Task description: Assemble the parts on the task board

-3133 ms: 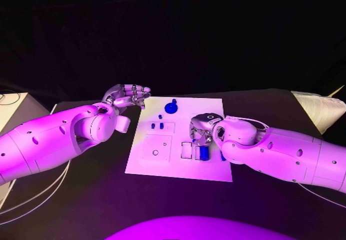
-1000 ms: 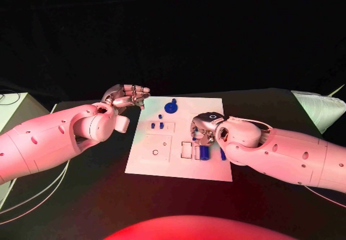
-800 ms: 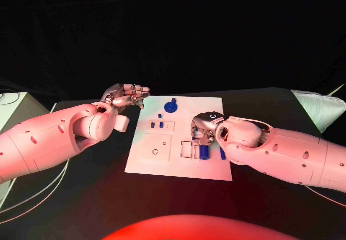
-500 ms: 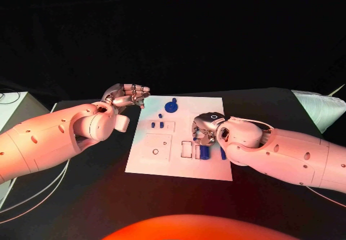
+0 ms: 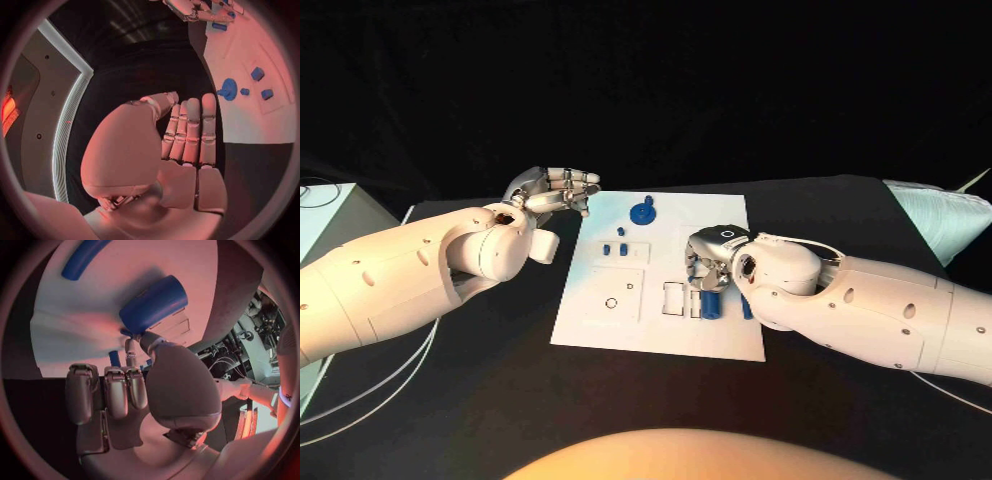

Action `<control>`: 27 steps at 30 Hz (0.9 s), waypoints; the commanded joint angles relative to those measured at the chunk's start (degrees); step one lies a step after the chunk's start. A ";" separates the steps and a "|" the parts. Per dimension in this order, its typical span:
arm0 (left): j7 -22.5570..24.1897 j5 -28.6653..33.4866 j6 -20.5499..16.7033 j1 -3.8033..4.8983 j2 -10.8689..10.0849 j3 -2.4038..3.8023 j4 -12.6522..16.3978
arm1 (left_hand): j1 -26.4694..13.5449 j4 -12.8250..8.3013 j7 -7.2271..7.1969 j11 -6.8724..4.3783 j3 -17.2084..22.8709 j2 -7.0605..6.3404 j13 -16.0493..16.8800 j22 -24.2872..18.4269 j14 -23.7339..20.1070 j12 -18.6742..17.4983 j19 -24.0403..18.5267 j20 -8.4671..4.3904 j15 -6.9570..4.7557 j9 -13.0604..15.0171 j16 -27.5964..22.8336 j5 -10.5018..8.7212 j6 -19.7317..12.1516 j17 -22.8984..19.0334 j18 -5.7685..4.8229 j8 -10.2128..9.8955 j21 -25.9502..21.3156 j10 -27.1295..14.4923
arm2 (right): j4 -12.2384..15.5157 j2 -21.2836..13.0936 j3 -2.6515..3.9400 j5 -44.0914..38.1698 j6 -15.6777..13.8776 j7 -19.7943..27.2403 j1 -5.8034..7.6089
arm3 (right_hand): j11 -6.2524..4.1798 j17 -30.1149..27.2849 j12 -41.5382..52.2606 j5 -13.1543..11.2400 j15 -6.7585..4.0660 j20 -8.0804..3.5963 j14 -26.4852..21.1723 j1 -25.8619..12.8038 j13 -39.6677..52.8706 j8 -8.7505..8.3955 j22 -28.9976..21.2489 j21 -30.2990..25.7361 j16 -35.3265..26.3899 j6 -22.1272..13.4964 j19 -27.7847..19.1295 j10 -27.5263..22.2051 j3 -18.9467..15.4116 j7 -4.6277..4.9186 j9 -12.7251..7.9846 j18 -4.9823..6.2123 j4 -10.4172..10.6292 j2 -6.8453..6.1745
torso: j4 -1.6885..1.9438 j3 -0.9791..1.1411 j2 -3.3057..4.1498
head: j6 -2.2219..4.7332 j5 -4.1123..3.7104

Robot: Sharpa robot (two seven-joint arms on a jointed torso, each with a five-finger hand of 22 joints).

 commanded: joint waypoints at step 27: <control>-0.12 -0.25 0.41 0.00 0.08 0.05 0.22 | -0.18 -0.34 -0.02 0.14 -0.03 0.58 -0.11 -0.09 0.39 0.34 0.06 0.06 0.16 0.02 -0.39 -0.01 -0.42 -0.09 0.95 0.48 -0.29 -0.58 | -1.02 1.06 -0.01 -1.14 0.00 -0.05 -0.12 | -0.20 15.08 0.12 6.25 -0.08 0.02 6.19 3.00 15.05 0.40 12.67 0.09 0.25 -0.41 4.82 5.97 1.87 0.31 -0.30 -0.88 -0.34 0.51 | -0.03 0.00 -0.03 | -0.19 -0.04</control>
